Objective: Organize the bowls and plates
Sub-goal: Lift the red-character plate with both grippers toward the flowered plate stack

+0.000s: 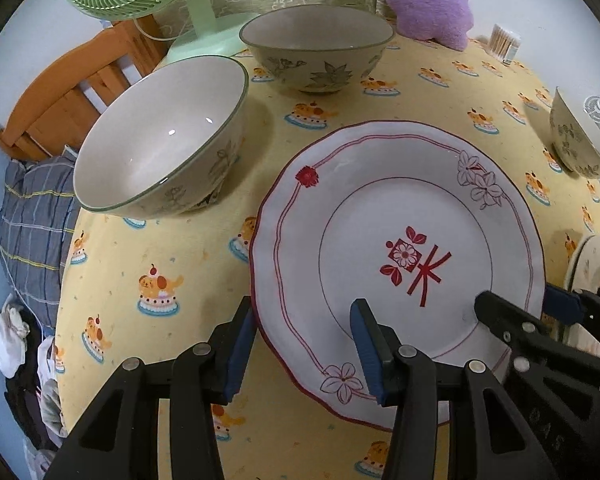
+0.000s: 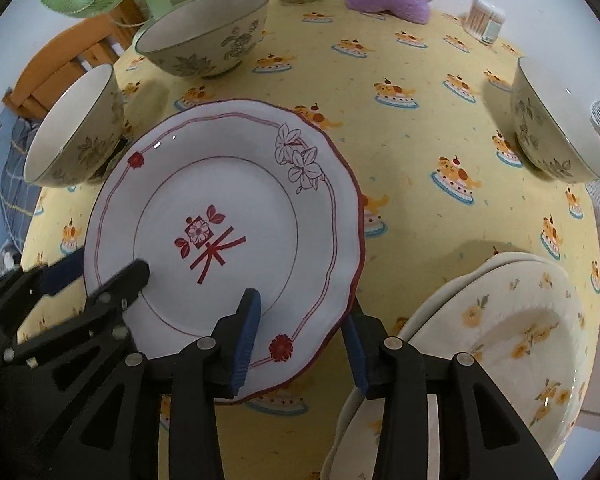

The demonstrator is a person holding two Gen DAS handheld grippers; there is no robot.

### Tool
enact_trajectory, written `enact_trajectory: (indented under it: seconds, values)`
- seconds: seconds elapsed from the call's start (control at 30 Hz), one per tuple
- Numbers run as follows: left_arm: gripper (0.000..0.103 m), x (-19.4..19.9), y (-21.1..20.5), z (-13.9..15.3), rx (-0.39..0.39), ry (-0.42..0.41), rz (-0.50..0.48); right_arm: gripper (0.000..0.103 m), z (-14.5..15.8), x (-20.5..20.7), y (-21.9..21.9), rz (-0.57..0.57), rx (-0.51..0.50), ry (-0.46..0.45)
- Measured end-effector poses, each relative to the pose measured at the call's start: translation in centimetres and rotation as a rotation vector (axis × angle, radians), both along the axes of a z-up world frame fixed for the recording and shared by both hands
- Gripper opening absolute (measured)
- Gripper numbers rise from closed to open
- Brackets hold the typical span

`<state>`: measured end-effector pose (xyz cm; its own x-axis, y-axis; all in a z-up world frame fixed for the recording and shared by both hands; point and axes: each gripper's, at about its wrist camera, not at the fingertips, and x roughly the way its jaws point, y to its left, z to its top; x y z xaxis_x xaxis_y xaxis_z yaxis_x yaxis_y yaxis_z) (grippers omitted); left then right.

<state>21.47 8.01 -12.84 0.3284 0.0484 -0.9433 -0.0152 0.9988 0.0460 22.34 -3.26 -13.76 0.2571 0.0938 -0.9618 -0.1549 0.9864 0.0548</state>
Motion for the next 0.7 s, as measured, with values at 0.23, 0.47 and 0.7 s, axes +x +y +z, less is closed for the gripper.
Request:
enact_trajectory:
  seconds: [0.23,0.47,0.7]
  values:
    - [0.061,0.8,-0.1,-0.4,-0.008,-0.002,-0.006,0.058,0.2,1.8,-0.5,-0.037,-0.042,-0.038]
    - [0.063,2.0,0.5,-0.7,-0.05,-0.009,0.002,0.058,0.6,4.3,-0.4,-0.032,-0.018,-0.065]
    - [0.061,2.0,0.6,-0.7,-0.051,-0.011,0.005,0.043,0.3,5.7,0.7,-0.024,-0.026,-0.061]
